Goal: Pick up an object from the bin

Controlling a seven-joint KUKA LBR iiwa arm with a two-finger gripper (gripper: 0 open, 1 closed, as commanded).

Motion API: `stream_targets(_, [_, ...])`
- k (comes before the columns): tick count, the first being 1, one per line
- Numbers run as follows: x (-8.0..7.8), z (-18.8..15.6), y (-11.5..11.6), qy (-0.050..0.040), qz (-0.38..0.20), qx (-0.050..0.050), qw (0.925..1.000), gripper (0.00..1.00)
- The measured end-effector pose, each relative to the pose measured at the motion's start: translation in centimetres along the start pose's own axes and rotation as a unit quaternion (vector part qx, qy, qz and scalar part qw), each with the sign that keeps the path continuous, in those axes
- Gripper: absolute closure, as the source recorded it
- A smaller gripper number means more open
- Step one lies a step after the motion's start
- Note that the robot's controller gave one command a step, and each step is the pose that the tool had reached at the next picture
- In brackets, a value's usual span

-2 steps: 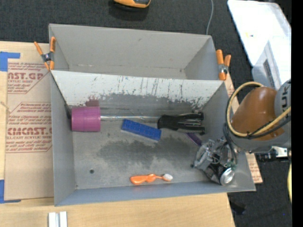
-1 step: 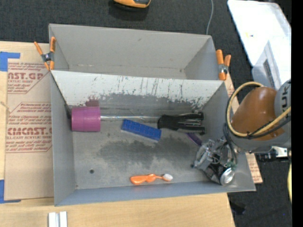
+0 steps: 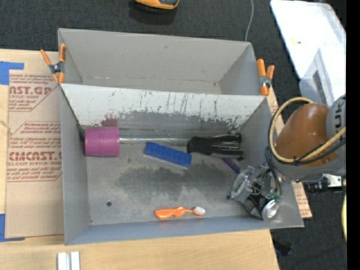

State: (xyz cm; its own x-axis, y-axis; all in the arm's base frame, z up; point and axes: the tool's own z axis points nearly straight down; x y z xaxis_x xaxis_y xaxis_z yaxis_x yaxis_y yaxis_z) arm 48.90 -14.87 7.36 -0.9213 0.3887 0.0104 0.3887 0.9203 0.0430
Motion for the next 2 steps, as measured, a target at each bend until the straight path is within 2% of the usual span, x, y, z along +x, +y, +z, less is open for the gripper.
stream_targets(2, [0.0, 0.0, 0.0, 0.0, 0.0, 0.0, 1.0, 1.0])
